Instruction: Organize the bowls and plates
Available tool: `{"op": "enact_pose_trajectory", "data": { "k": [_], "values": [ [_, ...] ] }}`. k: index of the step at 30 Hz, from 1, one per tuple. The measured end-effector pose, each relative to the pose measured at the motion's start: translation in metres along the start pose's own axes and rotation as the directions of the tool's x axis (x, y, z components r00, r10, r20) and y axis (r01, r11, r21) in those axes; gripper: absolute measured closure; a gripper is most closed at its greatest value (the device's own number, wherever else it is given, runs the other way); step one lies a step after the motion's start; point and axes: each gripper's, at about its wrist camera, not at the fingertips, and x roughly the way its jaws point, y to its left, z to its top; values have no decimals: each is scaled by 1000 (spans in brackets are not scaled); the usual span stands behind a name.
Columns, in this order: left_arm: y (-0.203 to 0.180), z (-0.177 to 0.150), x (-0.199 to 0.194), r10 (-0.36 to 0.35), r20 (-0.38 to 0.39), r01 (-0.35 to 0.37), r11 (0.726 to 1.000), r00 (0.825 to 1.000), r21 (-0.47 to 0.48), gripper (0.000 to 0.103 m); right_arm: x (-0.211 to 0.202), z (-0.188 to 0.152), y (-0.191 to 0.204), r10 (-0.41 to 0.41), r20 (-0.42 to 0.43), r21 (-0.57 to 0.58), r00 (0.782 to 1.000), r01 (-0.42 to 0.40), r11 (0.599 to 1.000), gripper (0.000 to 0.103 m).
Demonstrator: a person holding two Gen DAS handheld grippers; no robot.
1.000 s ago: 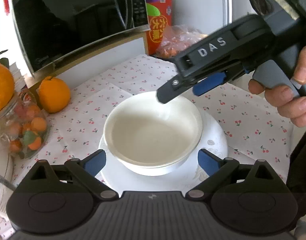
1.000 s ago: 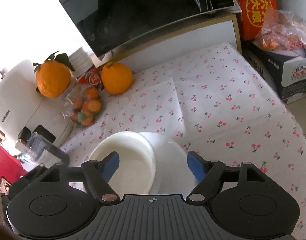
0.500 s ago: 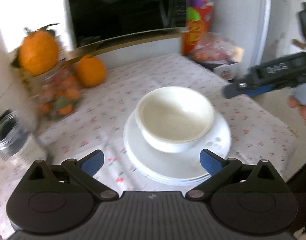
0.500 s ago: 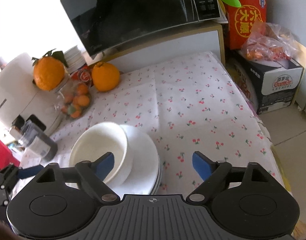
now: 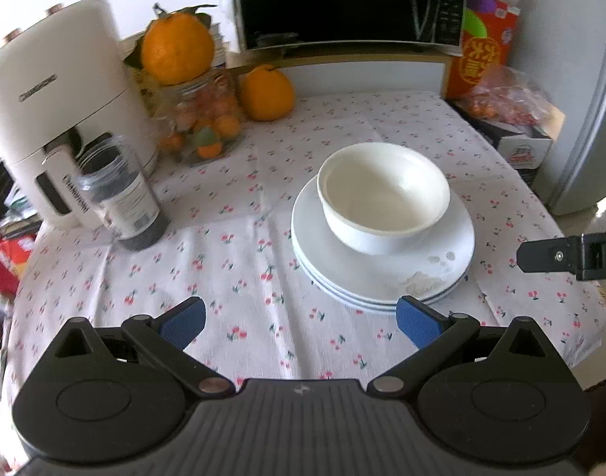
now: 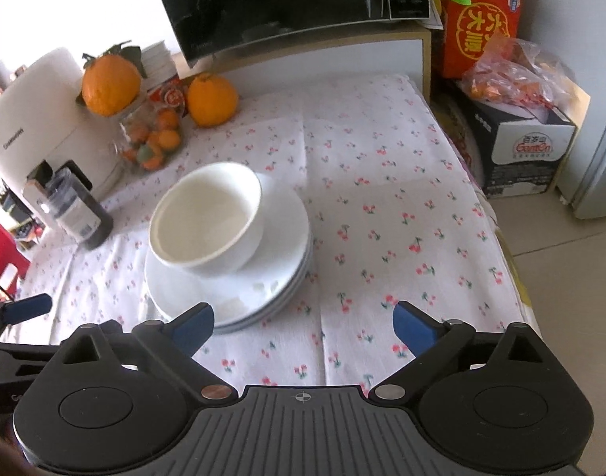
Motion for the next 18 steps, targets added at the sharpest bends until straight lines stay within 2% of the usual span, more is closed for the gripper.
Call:
{"op": "enact_pose_trajectory", "data": {
  "k": [6,11,18],
  "values": [
    [-1,-10,-2,26,-14,-28,992,1000,-120,0,-1,-15,6,-68,71,-36,995,71,997,1],
    [-4,-17,4,48,-42,-54,986,998,-155,0,5,-25,8,-107,101,-55,989,113,992,1],
    [-7,-21,10,74,-55,-82,984,996,-159,0,10,-23,5,-110,95,-34,989,114,993,1]
  ]
}}
